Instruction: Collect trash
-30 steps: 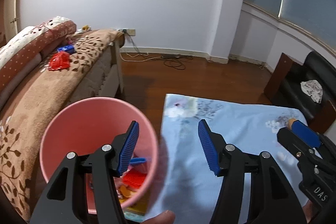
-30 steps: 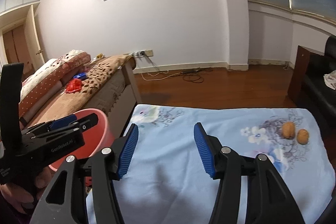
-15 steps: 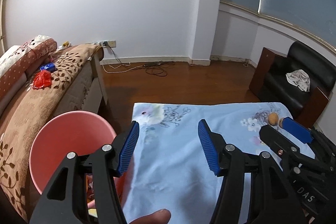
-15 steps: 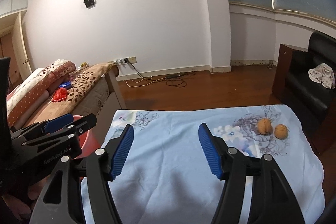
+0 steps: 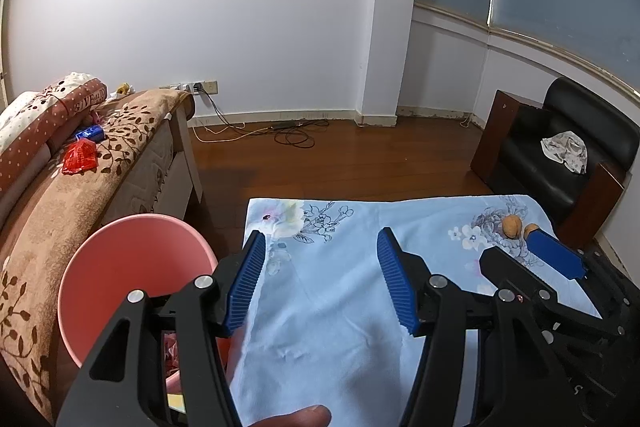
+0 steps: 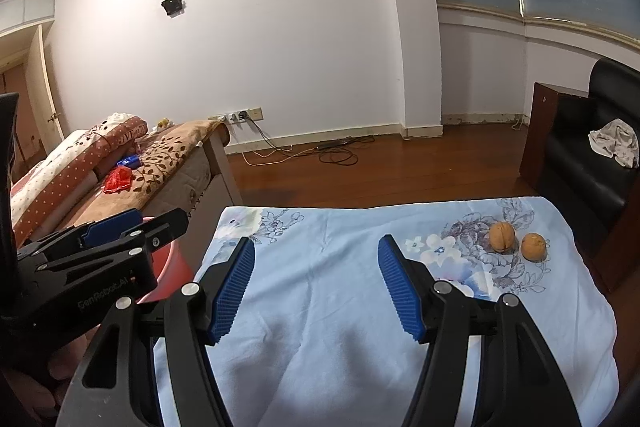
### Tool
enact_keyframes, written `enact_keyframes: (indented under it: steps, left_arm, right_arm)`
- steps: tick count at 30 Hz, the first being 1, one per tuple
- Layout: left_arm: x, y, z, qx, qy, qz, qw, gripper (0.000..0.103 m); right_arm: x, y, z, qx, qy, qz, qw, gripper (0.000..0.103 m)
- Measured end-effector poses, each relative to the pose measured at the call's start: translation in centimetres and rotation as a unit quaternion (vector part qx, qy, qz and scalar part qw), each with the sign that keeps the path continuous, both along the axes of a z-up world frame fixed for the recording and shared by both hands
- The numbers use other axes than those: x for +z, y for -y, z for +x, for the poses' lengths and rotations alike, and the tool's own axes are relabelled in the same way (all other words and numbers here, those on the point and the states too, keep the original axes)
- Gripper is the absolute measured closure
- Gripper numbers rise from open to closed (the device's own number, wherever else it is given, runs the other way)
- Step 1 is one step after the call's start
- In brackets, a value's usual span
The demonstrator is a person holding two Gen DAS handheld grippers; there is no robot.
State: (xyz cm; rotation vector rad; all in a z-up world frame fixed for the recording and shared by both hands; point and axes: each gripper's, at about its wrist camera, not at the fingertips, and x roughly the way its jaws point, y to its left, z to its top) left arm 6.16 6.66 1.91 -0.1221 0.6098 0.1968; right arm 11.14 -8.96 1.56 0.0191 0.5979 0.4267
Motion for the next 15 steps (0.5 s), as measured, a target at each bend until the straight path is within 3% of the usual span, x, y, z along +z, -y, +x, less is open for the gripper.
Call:
enact_keyframes:
  steps: [15]
  left_arm:
    - [0.13,0.08,-0.07,-0.004,0.0,0.002,1.0,0.044]
  right_arm:
    - [0.12,0.21,-0.08,0.002,0.002,-0.003,1.0,0.04]
